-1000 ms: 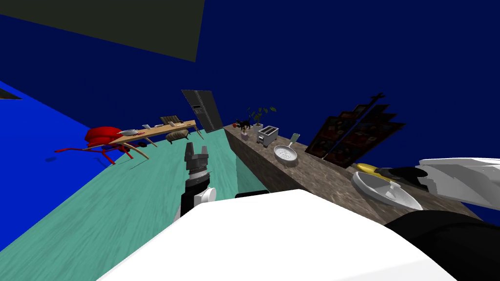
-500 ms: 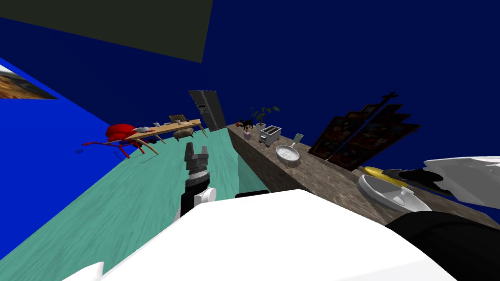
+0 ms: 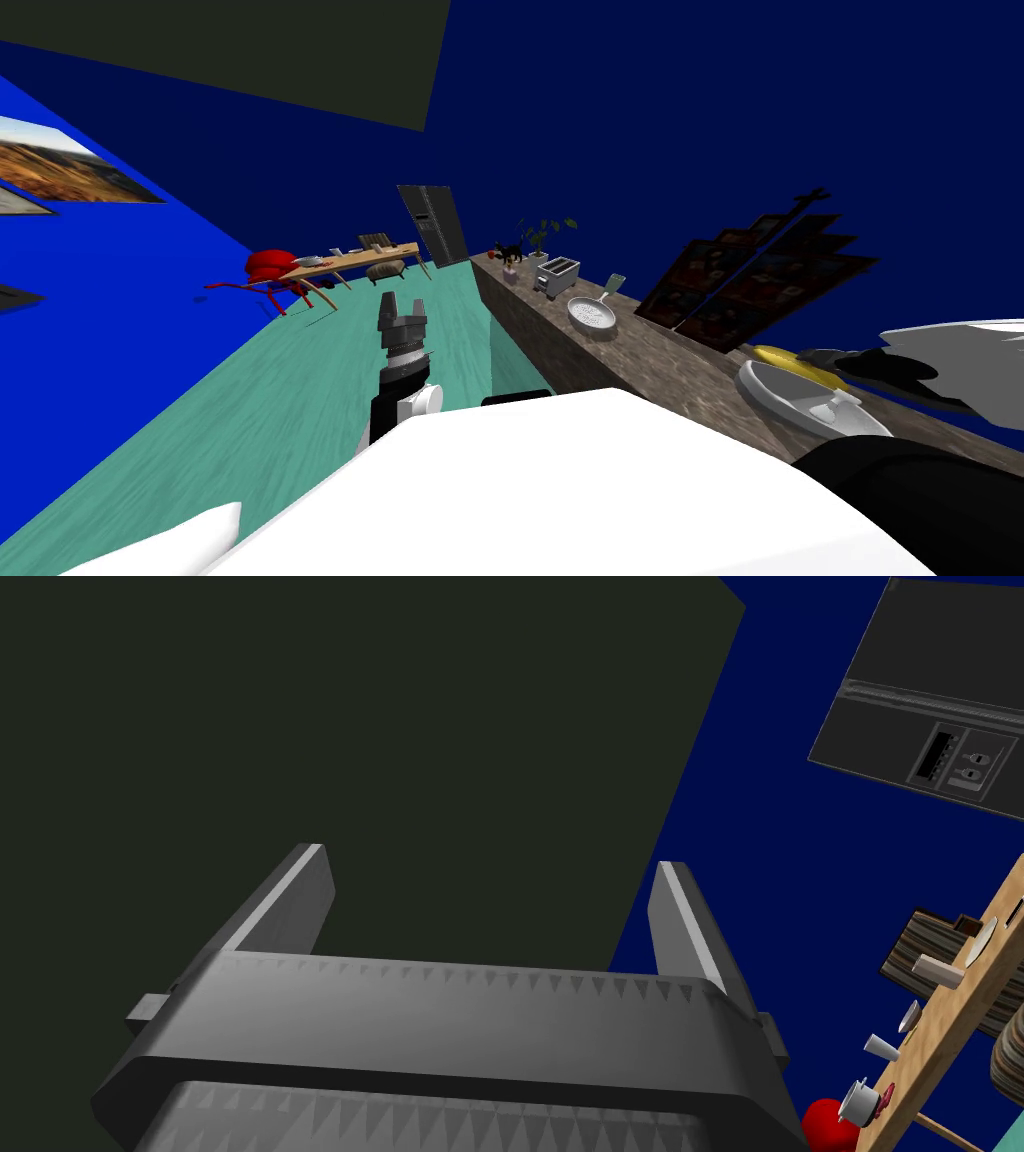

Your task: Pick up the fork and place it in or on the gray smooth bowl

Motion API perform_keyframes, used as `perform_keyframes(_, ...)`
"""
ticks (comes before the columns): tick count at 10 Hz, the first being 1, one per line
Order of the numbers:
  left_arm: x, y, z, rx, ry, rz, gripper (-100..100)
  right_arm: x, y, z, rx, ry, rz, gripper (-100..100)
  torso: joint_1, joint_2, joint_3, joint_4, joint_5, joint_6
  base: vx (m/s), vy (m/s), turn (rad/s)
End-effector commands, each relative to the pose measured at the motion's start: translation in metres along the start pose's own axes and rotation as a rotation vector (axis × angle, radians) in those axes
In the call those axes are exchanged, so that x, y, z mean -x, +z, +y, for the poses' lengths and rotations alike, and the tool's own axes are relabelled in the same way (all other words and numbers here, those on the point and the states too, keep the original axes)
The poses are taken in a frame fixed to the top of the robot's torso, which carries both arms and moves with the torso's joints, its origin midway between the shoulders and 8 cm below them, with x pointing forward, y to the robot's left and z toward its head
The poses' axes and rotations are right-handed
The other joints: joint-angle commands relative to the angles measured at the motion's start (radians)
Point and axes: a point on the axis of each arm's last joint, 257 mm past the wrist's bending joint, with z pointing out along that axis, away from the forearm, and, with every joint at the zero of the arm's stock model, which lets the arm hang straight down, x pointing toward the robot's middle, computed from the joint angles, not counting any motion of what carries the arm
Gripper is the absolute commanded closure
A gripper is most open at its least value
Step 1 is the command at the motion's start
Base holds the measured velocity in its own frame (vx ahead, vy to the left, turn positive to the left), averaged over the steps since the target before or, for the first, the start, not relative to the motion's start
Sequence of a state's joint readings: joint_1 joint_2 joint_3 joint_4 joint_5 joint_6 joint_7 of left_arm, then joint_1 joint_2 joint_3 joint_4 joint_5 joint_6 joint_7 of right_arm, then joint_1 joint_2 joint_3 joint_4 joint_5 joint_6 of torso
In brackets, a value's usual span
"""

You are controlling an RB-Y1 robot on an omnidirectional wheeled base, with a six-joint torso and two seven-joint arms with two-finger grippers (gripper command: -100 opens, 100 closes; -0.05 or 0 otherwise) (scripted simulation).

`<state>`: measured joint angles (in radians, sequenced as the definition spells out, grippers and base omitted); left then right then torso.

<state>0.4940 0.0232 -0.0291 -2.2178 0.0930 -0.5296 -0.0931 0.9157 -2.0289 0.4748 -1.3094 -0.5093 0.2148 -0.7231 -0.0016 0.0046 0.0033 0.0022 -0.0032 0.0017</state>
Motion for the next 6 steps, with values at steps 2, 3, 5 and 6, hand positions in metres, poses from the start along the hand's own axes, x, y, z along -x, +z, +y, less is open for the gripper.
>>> perform_keyframes(2, 0.0, 0.0, 0.0, 0.0, 0.0, 0.0, 0, 0.0, -0.003, -0.01, -0.021, -0.027, 0.013, -100, 0.0, 0.001, 0.0, 0.0, 0.0, -0.001, -0.049, -0.001, 0.165)
perform_keyframes(3, 0.0, 0.0, 0.0, 0.0, 0.0, 0.0, 0, 0.0, -0.003, -0.01, -0.022, 0.001, 0.013, -100, 0.0, 0.002, 0.001, 0.0, 0.0, 0.0, -0.026, -0.003, -0.008)
perform_keyframes(5, 0.0, 0.0, 0.0, 0.0, 0.0, 0.0, 0, 0.002, -0.006, -0.015, -0.035, -0.037, 0.026, -100, 0.0, 0.0, 0.0, 0.0, 0.0, 0.0, -0.031, 0.007, 0.087)
perform_keyframes(6, 0.0, 0.0, 0.0, 0.0, 0.0, 0.0, 0, 0.0, -0.006, -0.02, -0.045, -0.009, 0.029, -100, 0.001, 0.001, 0.001, 0.0, 0.0, -0.001, -0.062, 0.002, 0.129)
